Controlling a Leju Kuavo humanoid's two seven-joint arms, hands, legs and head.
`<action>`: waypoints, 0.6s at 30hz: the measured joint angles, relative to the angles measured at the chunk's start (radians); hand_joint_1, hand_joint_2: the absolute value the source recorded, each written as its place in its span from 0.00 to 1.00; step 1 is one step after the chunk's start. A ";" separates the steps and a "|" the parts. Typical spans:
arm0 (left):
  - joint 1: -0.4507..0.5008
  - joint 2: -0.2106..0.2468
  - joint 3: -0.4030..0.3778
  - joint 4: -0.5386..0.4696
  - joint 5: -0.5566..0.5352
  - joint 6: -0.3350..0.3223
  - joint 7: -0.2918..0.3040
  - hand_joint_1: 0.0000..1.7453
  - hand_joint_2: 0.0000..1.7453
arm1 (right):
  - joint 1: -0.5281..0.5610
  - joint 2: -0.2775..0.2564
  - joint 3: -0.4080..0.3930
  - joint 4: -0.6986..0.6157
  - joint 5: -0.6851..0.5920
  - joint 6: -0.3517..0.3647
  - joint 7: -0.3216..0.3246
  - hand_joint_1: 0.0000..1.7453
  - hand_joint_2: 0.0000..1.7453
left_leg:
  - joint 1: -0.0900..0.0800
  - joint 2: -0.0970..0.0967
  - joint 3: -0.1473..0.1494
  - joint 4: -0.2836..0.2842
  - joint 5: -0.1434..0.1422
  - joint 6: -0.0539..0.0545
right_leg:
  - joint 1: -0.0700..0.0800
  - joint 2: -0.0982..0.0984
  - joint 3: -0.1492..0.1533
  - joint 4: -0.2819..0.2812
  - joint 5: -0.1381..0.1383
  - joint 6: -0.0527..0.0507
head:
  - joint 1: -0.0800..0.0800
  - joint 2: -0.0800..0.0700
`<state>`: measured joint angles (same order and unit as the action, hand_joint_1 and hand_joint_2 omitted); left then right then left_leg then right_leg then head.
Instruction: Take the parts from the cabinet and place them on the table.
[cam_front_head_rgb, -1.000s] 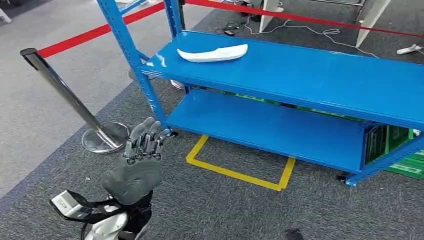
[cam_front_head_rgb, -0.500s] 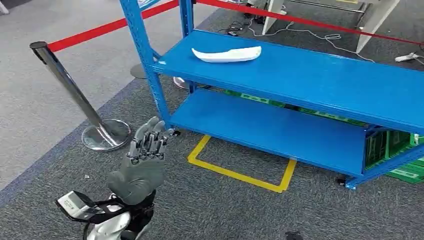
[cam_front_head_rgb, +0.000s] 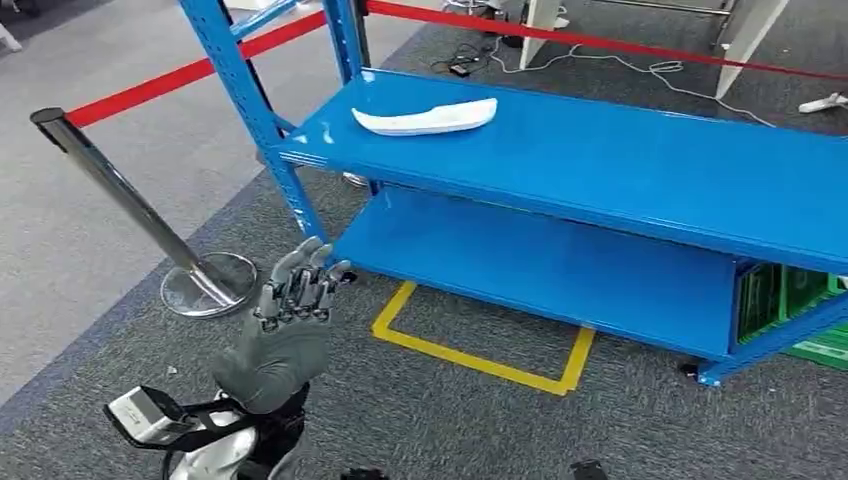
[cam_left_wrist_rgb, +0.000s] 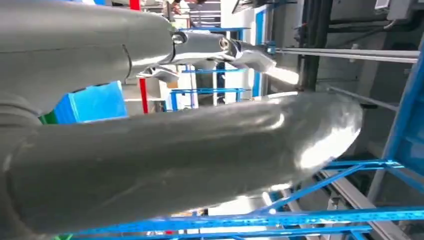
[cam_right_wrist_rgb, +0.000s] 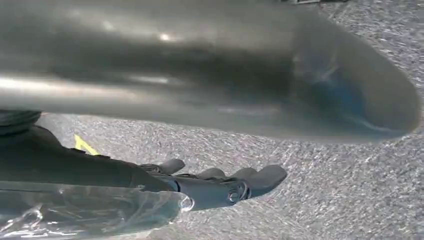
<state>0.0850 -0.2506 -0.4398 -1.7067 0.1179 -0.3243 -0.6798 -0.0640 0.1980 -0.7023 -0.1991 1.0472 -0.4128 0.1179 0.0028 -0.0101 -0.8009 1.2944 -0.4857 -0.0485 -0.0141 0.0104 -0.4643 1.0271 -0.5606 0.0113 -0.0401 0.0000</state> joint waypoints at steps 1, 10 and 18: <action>0.000 0.000 0.000 0.000 0.005 0.004 0.000 0.00 0.00 | 0.000 0.000 -0.002 0.000 0.000 0.000 0.000 0.00 0.00 | -0.001 0.000 0.011 -0.058 0.062 0.005 | 0.000 0.003 0.024 -0.001 -0.013 0.000 | 0.001 0.000; 0.001 0.001 -0.005 0.008 0.026 0.019 0.000 0.00 0.00 | -0.011 0.003 -0.011 0.000 0.005 0.000 0.001 0.00 0.00 | -0.002 -0.004 0.103 -0.271 0.122 0.058 | 0.005 0.000 0.086 -0.016 -0.101 0.046 | 0.007 0.000; 0.010 -0.001 0.010 0.016 0.014 -0.005 0.000 0.00 0.00 | 0.005 0.003 -0.020 0.001 0.018 0.003 0.005 0.00 0.00 | -0.001 -0.010 0.201 -0.278 0.049 0.048 | -0.002 -0.002 -0.127 0.083 0.072 0.056 | 0.008 0.000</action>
<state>0.0955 -0.2518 -0.4299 -1.6911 0.1324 -0.3296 -0.6798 -0.0586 0.2007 -0.7221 -0.1984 1.0651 -0.4101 0.1225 0.0019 -0.0203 -0.5998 1.0163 -0.4366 -0.0010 -0.0159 0.0085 -0.5909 1.1106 -0.4884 0.0669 -0.0317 -0.0004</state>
